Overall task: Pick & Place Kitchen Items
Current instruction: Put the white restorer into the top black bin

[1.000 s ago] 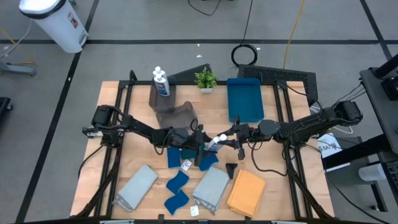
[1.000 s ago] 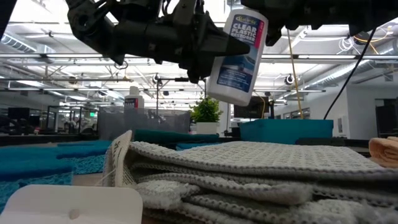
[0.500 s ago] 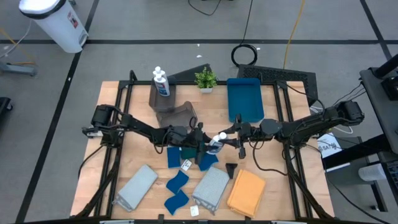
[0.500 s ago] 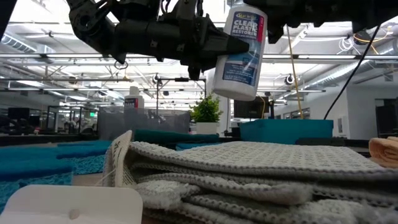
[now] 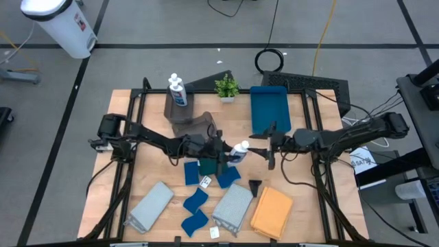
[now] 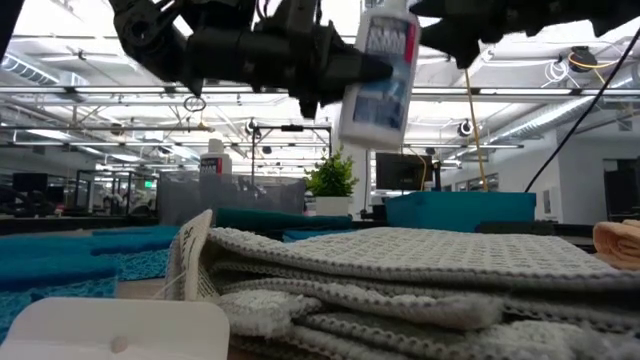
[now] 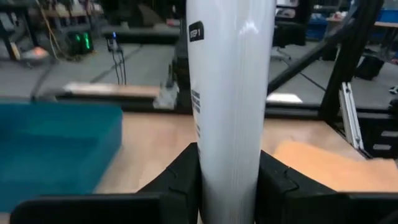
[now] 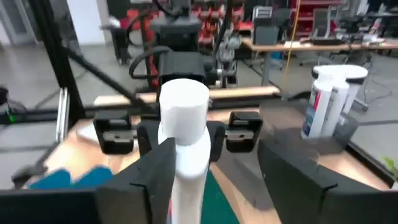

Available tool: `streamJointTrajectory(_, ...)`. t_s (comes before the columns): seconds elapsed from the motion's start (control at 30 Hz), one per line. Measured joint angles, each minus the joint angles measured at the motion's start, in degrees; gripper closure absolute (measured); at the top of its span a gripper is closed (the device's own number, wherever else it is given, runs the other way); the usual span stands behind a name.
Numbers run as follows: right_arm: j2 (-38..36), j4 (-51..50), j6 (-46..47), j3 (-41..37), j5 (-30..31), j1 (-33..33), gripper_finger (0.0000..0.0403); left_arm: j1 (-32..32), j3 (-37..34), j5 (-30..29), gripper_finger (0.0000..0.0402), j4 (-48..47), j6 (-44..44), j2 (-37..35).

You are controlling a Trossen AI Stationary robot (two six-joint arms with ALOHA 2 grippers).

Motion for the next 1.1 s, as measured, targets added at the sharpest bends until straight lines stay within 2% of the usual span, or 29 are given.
streamJointTrajectory(0.17,0.9,-4.9,-0.1,-0.7,-0.7,0.0,0.0149,0.8,0.5,-0.2,0.0307,2.1,3.8,-6.1)
streamJointTrajectory(0.37,2.6,-0.1,1.2,-1.5,-1.0,0.0,0.0129,0.3,0.2,-0.2,0.0305,-0.5,6.7,-10.1)
streamJointTrajectory(0.47,4.3,7.6,1.1,-1.9,-1.3,0.0,0.0126,-0.3,0.3,-0.3,0.0306,0.1,6.8,-10.4)
streamJointTrajectory(0.7,13.4,24.5,0.6,-3.0,-7.0,-0.1,0.0129,-0.7,0.3,-0.4,0.0305,-0.3,6.8,-10.3)
streamJointTrajectory(0.93,23.3,41.9,-3.2,-2.9,-6.9,-0.1,0.0136,-0.7,0.3,-0.4,0.0304,-1.2,6.3,-10.2)
streamJointTrajectory(1.1,28.7,48.9,-3.4,-2.8,-7.1,-0.6,0.0149,-0.7,0.3,-0.4,0.0301,-1.8,6.2,-10.2)
